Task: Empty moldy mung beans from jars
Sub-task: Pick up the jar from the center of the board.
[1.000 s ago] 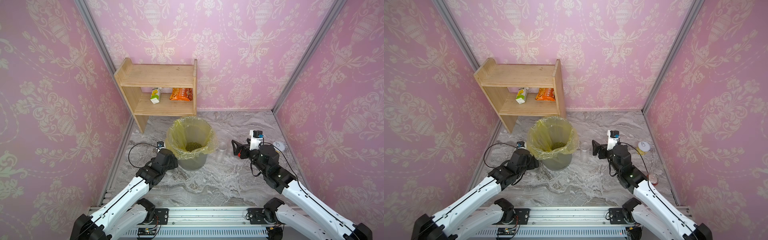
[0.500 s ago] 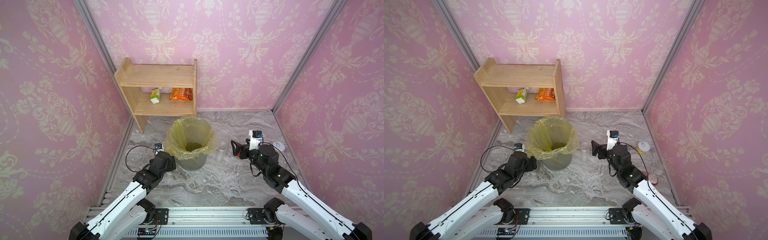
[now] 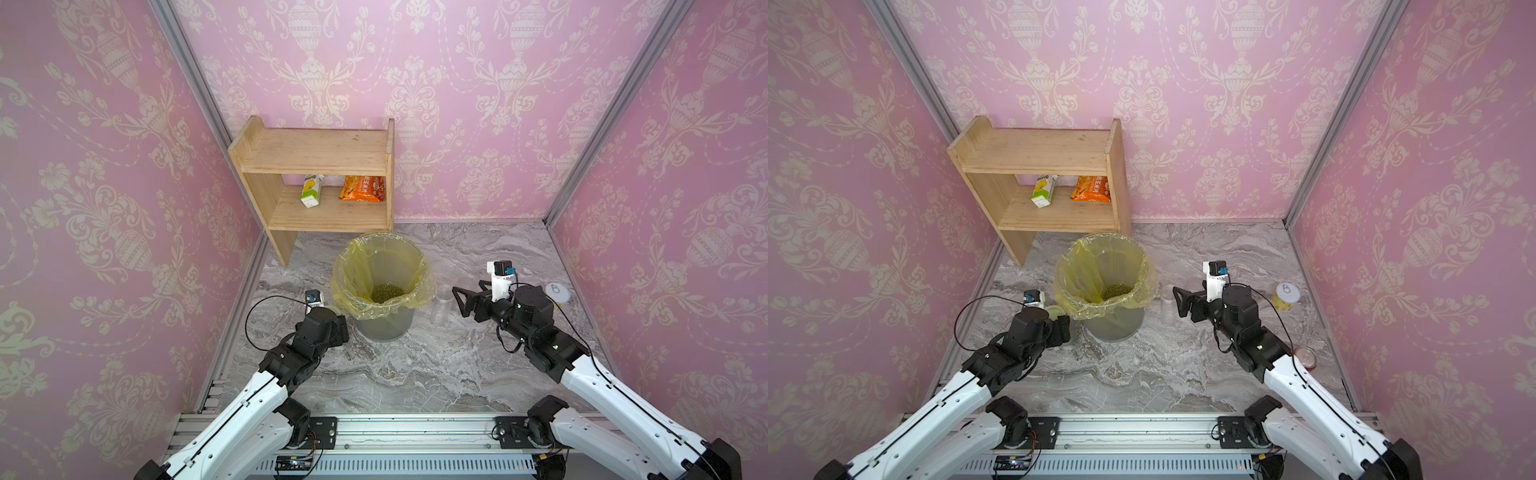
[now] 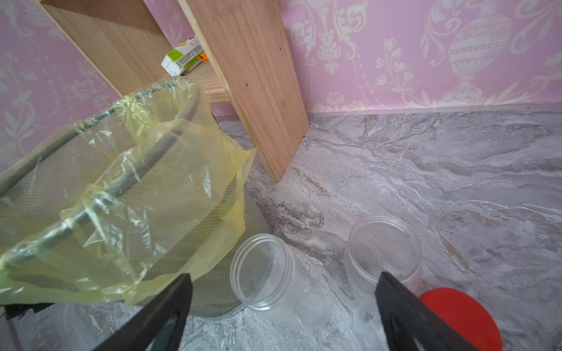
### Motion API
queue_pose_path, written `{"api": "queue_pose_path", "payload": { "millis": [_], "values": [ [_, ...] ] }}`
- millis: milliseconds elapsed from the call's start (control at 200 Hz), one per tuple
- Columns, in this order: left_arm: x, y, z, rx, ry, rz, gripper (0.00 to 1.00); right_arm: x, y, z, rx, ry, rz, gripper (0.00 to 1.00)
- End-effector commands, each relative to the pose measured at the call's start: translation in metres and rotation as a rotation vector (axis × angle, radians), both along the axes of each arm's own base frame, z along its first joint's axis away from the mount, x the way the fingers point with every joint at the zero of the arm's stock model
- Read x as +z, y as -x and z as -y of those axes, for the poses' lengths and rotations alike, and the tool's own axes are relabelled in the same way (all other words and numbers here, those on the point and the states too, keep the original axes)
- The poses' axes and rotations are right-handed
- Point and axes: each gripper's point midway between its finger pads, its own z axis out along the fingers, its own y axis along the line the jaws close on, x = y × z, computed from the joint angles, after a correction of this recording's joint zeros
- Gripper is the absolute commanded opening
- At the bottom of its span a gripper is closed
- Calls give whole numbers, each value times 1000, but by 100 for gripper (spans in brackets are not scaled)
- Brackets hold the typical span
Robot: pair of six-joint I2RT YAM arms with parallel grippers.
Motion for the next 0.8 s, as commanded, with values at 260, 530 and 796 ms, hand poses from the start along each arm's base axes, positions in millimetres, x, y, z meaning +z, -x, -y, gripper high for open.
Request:
{"api": "queue_pose_path", "payload": {
  "millis": [260, 530, 796],
  "values": [
    [50, 5, -7, 2, 39, 107, 57, 43, 19, -43, 186, -8, 60, 93],
    [94, 6, -12, -12, 13, 185, 57, 65, 40, -85, 373, 11, 129, 91],
    [137, 7, -13, -35, 10, 257, 58, 80, 47, -113, 463, 16, 158, 91]
  ]
}}
